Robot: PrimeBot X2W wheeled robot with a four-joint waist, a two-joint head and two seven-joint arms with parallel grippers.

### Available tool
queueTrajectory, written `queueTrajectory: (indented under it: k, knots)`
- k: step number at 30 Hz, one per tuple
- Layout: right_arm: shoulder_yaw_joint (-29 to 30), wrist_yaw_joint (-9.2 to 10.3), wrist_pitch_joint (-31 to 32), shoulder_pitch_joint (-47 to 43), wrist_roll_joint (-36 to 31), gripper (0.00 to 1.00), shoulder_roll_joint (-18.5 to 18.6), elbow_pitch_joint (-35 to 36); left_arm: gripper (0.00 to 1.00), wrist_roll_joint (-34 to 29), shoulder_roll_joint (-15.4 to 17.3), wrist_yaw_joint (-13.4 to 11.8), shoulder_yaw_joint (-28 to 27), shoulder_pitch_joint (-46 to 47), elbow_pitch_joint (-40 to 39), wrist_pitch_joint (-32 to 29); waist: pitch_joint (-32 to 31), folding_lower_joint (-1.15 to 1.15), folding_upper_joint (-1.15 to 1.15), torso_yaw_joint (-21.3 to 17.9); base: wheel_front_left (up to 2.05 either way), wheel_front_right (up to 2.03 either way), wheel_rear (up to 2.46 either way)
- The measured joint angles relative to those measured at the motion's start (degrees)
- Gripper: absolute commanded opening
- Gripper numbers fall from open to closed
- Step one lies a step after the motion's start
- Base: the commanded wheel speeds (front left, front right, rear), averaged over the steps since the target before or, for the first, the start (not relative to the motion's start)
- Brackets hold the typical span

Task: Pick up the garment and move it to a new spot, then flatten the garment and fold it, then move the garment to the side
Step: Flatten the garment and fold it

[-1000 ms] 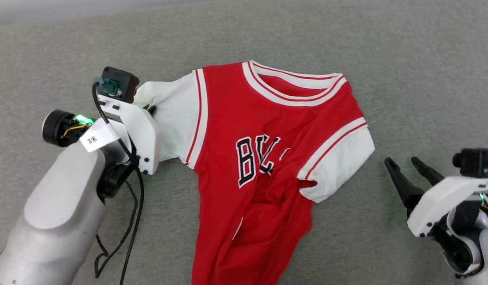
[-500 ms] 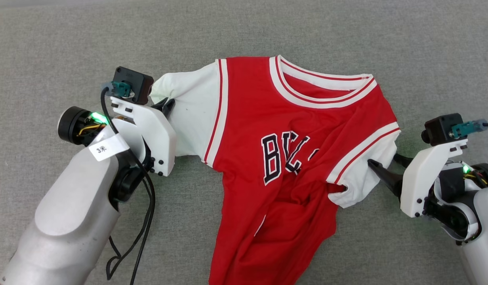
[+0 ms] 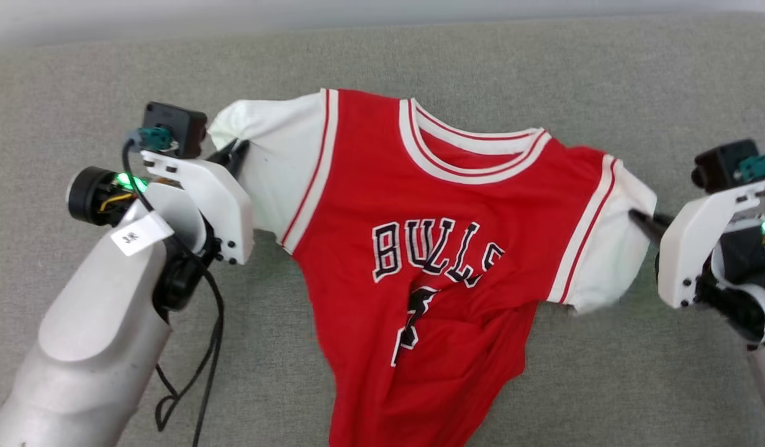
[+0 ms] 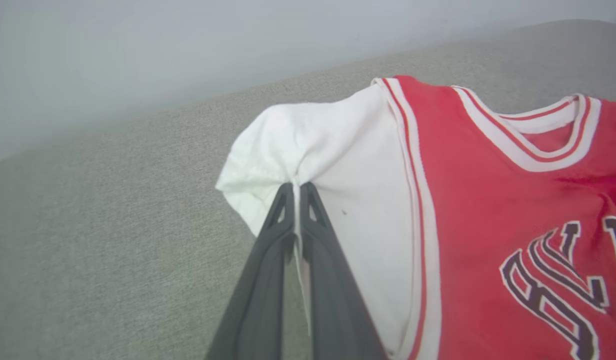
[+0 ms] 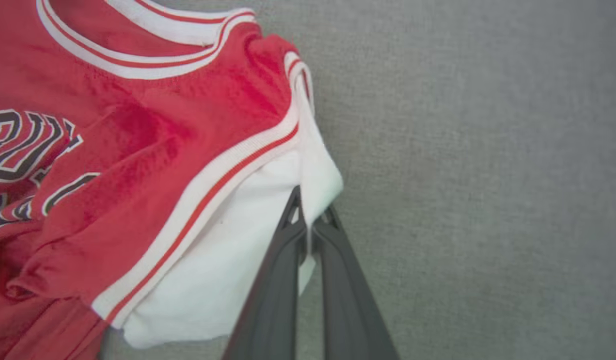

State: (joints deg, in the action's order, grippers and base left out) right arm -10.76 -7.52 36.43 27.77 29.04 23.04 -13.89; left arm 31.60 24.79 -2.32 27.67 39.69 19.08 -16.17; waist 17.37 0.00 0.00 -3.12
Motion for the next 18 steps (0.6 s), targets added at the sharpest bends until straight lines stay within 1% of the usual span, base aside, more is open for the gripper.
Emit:
queueTrajectory:
  k: [5,10,12,18]
  knots:
    - [1.7,-0.01,0.4,4.8,-2.7,0.00,0.4,0.1,0.00,0.4,0.5,-0.7,-1.9,1.6,3.4,2.5,-2.2,0.00,0.00,0.0,0.00,0.00,0.00]
    - [2.4,-0.01,-0.3,11.4,-3.8,0.00,0.1,-3.1,0.00,0.4,0.2,-0.7,-3.4,6.4,8.1,5.9,-3.5,0.00,0.00,0.1,0.00,0.00,0.00]
    - [2.5,-0.01,-1.3,15.1,-4.4,0.00,0.0,-4.9,0.00,0.1,-0.1,-0.3,-3.7,9.2,10.2,7.5,-3.4,0.00,0.00,0.3,0.00,0.00,0.00]
    - [3.0,-0.03,-7.1,27.8,-6.7,0.00,-0.9,-10.5,0.00,-1.3,-0.4,0.3,-5.1,20.6,17.5,13.3,-1.8,0.00,0.00,0.4,0.00,0.00,0.00]
